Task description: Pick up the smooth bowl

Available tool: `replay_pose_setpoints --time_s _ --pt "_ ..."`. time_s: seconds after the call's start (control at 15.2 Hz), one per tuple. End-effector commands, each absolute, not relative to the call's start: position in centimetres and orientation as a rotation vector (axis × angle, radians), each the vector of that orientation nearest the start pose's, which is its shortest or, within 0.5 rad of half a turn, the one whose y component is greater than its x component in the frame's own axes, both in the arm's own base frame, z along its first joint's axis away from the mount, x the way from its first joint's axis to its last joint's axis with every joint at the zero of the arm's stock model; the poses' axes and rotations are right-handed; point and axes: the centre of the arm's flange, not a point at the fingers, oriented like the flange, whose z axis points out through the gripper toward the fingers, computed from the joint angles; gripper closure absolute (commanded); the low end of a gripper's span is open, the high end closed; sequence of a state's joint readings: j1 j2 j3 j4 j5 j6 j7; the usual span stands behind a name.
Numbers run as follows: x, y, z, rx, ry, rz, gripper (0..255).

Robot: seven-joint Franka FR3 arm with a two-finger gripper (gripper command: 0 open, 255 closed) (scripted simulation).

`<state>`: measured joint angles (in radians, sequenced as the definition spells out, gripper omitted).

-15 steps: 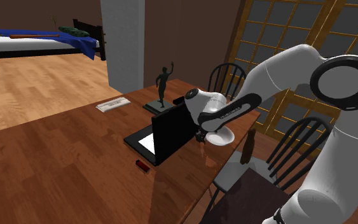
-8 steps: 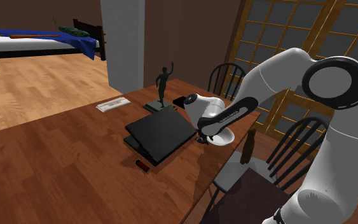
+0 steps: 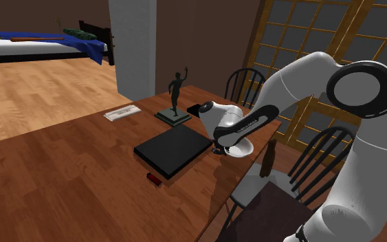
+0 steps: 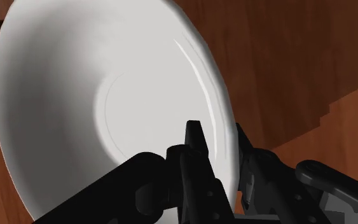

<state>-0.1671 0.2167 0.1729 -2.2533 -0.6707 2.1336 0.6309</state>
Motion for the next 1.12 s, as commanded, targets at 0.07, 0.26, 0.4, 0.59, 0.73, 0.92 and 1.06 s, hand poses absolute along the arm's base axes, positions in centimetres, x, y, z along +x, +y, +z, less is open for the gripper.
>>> replay_pose_setpoints --time_s 0.07,0.26,0.4,0.59,0.73,0.92,1.06 --pt "50.8 -2.3 26.2 2.591 -0.211 -0.201 255" --pt "50.8 -2.3 27.8 2.591 -0.211 -0.201 255" --pt "50.8 -2.3 28.8 2.591 -0.211 -0.201 255" --pt "50.8 -2.3 30.4 2.591 -0.211 -0.201 255" --pt "50.8 -2.3 31.5 2.591 -0.211 -0.201 255" --pt "50.8 -2.3 33.0 2.591 -0.211 -0.201 255" --pt "50.8 -2.3 33.1 2.591 -0.211 -0.201 255"
